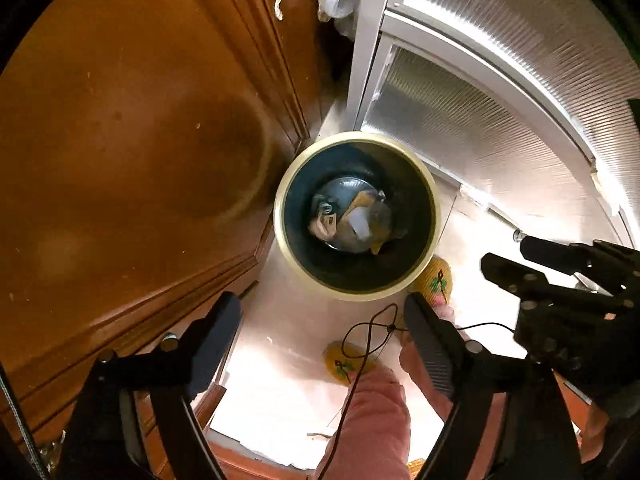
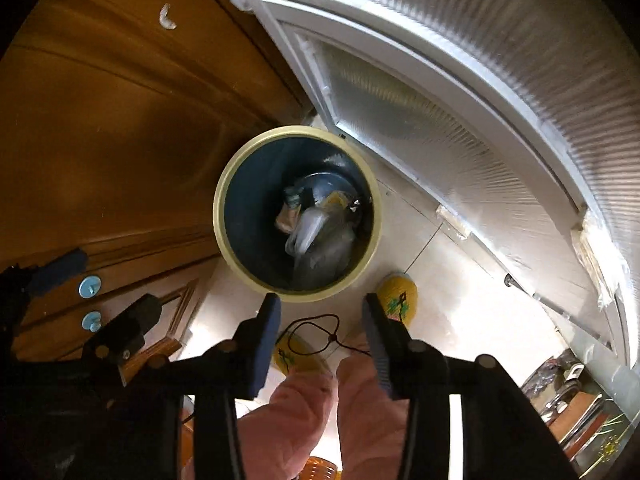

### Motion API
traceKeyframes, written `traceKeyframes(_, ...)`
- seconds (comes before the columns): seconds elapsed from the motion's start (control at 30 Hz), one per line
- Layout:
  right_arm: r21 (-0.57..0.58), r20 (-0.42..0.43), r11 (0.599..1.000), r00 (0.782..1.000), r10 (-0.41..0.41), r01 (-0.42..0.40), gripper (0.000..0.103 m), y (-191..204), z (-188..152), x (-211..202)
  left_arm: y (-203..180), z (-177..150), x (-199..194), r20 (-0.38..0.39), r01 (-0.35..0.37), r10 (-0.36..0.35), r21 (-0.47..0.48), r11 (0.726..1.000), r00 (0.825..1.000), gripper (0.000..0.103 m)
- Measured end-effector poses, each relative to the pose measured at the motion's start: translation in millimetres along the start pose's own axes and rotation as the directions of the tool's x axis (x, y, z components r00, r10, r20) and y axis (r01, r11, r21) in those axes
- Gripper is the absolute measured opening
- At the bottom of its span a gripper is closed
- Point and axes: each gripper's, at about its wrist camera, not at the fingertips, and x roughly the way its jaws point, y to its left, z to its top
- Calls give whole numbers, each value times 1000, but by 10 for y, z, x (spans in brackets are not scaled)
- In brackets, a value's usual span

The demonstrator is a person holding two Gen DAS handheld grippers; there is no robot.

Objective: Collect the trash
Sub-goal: 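Open the left tool over the bin while the right releases the plastic tray into it, then raise both open tools back up toward the counter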

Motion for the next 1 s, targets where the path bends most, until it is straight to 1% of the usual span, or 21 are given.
traceKeyframes(0.1, 23, -4, 1000, 1000, 8, -8, 43, -37, -48, -38, -6, -43, -45, -7, -6, 6, 14, 1000, 1000, 93)
traceKeyframes(0.17, 32, 5, 999, 1000, 12, -13, 43, -68, -69, -31, -25, -70, -82, -2, -7, 7, 26, 1000, 1000, 93)
traceKeyframes(0.27, 36, 25, 999, 1000, 8, -9, 43, -65, -118, -156, -51, -105, -155, 1, -1, 1, 39, 999, 1000, 93)
traceKeyframes(0.5, 59, 58, 998, 998, 25, -28, 43, -24, -329, -608, -72, -329, -639, 21, 33, -34, 21, 999, 999, 93)
traceKeyframes(0.63, 43, 92, 998, 995, 38, -42, 43, 65, -528, -993, -36, -511, -1144, 72, 44, -46, 25, 999, 996, 93)
traceKeyframes(0.73, 32, 131, 998, 990, 49, -53, 43, 139, -685, -1356, -7, -631, -1530, 125, 51, -54, 28, 998, 991, 93)
traceKeyframes(0.83, 20, 185, 998, 981, 62, -66, 43, 220, -842, -1755, 56, -752, -1985, 191, 62, -66, 27, 998, 979, 93)
traceKeyframes(0.9, 11, 224, 997, 972, 67, -71, 43, 283, -945, -2028, 95, -832, -2307, 243, 61, -67, 30, 998, 968, 93)
traceKeyframes(1.0, -9, 278, 998, 958, 69, -69, 43, 372, -1086, -2417, 163, -940, -2703, 302, 54, -63, 41, 998, 951, 93)
